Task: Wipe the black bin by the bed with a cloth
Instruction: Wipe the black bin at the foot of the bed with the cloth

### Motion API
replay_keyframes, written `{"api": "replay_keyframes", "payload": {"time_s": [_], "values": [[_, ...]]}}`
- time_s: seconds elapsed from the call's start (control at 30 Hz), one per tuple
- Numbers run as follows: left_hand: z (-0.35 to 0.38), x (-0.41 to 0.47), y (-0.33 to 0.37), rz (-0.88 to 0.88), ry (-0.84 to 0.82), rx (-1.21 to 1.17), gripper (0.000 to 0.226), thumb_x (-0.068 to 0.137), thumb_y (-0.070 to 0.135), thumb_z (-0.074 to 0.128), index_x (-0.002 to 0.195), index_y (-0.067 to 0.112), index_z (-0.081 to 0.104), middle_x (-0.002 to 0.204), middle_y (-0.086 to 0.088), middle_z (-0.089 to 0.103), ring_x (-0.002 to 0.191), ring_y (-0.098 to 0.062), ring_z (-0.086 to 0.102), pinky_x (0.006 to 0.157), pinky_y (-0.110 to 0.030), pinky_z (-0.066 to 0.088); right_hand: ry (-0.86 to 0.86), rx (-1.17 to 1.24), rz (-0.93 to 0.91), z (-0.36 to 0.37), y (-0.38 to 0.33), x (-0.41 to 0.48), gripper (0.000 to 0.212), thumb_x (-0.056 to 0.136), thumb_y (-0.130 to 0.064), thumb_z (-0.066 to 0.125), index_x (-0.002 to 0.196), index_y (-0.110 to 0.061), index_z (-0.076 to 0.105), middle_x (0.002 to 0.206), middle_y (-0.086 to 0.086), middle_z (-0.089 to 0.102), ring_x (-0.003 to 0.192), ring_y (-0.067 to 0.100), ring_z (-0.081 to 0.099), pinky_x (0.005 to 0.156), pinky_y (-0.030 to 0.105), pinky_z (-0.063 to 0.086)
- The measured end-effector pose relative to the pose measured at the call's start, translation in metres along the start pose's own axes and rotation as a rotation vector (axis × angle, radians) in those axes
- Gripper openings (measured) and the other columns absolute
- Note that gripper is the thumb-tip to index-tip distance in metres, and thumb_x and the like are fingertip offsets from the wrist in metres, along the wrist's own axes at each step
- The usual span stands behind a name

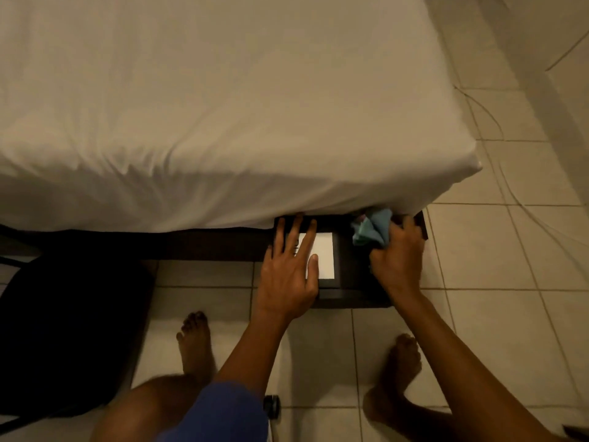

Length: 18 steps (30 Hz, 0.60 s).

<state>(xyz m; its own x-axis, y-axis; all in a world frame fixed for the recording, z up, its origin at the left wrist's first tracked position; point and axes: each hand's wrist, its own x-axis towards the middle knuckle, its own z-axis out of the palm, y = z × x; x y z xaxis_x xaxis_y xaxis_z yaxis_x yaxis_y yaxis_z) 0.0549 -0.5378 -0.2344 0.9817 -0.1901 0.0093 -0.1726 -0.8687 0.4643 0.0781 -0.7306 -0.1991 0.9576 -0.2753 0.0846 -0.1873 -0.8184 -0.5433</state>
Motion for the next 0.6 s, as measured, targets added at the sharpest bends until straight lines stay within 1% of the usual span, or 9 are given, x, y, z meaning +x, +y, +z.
{"api": "replay_keyframes", "payload": {"time_s": [0.1, 0.17, 0.23, 0.3, 0.37, 0.4, 0.47, 0.53, 0.6], "values": [[0.000, -0.001, -0.001, 0.000, -0.019, 0.001, 0.064, 0.099, 0.044, 0.026, 0.160, 0.033, 0.012, 0.170, 0.007, 0.000, 0.157, -0.021, -0.008, 0.113, -0.053, 0.039, -0.175, -0.013, -0.206, -0.003, 0.001, -0.042, 0.043, 0.071, -0.010, 0.074, 0.111, -0.010, 0.059, 0.119, 0.013, 0.049, 0.102, 0.025, 0.046, 0.083, 0.036, 0.045], [0.000, -0.001, 0.000, 0.000, -0.023, -0.004, 0.064, 0.098, 0.044, 0.026, 0.160, 0.034, 0.010, 0.170, 0.007, -0.001, 0.157, -0.020, -0.009, 0.114, -0.053, 0.038, -0.258, 0.004, -0.299, -0.021, 0.020, -0.067, 0.037, 0.073, -0.016, 0.073, 0.108, -0.014, 0.060, 0.114, 0.010, 0.051, 0.098, 0.021, 0.047, 0.079, 0.033, 0.045], [-0.001, -0.002, 0.001, -0.006, -0.016, -0.027, 0.064, 0.098, 0.045, 0.026, 0.160, 0.035, 0.010, 0.170, 0.007, 0.000, 0.157, -0.020, -0.008, 0.115, -0.053, 0.036, -0.201, 0.030, -0.236, -0.027, 0.034, -0.054, 0.036, 0.070, -0.005, 0.072, 0.104, -0.011, 0.060, 0.109, 0.008, 0.051, 0.096, 0.023, 0.050, 0.075, 0.032, 0.047], [0.000, 0.000, 0.001, 0.002, -0.009, -0.029, 0.064, 0.098, 0.045, 0.026, 0.160, 0.035, 0.012, 0.170, 0.007, 0.002, 0.157, -0.020, -0.007, 0.115, -0.053, 0.037, -0.073, 0.037, -0.086, -0.016, 0.032, -0.024, 0.038, 0.065, 0.006, 0.067, 0.101, -0.005, 0.060, 0.110, 0.011, 0.050, 0.096, 0.029, 0.051, 0.076, 0.038, 0.050], [0.001, 0.001, 0.000, -0.005, 0.002, -0.027, 0.064, 0.098, 0.045, 0.026, 0.160, 0.034, 0.013, 0.170, 0.006, 0.003, 0.157, -0.021, -0.005, 0.114, -0.053, 0.038, -0.005, -0.002, 0.012, -0.004, 0.010, -0.013, 0.043, 0.064, 0.007, 0.067, 0.105, -0.005, 0.060, 0.119, 0.013, 0.049, 0.102, 0.030, 0.048, 0.082, 0.035, 0.047], [0.001, -0.001, 0.000, -0.009, -0.004, -0.029, 0.064, 0.098, 0.044, 0.026, 0.160, 0.034, 0.013, 0.170, 0.006, 0.002, 0.157, -0.021, -0.005, 0.114, -0.053, 0.038, -0.015, -0.006, 0.019, 0.000, 0.002, -0.022, 0.046, 0.066, 0.005, 0.069, 0.109, -0.006, 0.059, 0.122, 0.013, 0.048, 0.105, 0.028, 0.047, 0.084, 0.032, 0.044], [0.001, -0.002, 0.000, -0.003, -0.025, -0.042, 0.065, 0.098, 0.045, 0.025, 0.160, 0.035, 0.010, 0.170, 0.007, -0.001, 0.157, -0.020, -0.008, 0.115, -0.054, 0.036, -0.109, 0.031, -0.090, 0.000, 0.003, -0.056, 0.048, 0.069, -0.005, 0.074, 0.114, -0.011, 0.057, 0.123, 0.011, 0.048, 0.105, 0.023, 0.046, 0.085, 0.031, 0.042], [0.001, -0.001, 0.000, 0.007, -0.023, -0.043, 0.065, 0.098, 0.045, 0.025, 0.160, 0.035, 0.009, 0.170, 0.008, -0.003, 0.157, -0.019, -0.009, 0.116, -0.055, 0.034, -0.218, 0.023, -0.218, -0.016, 0.019, -0.092, 0.047, 0.069, -0.016, 0.078, 0.112, -0.016, 0.058, 0.120, 0.009, 0.050, 0.104, 0.020, 0.046, 0.083, 0.033, 0.044], [0.001, -0.001, 0.001, 0.007, -0.012, -0.043, 0.064, 0.098, 0.044, 0.027, 0.159, 0.035, 0.012, 0.170, 0.009, 0.000, 0.157, -0.020, -0.007, 0.116, -0.054, 0.035, -0.216, -0.004, -0.222, -0.030, 0.041, -0.089, 0.049, 0.068, -0.013, 0.079, 0.112, -0.016, 0.057, 0.119, 0.010, 0.050, 0.107, 0.023, 0.048, 0.084, 0.039, 0.049]]}}
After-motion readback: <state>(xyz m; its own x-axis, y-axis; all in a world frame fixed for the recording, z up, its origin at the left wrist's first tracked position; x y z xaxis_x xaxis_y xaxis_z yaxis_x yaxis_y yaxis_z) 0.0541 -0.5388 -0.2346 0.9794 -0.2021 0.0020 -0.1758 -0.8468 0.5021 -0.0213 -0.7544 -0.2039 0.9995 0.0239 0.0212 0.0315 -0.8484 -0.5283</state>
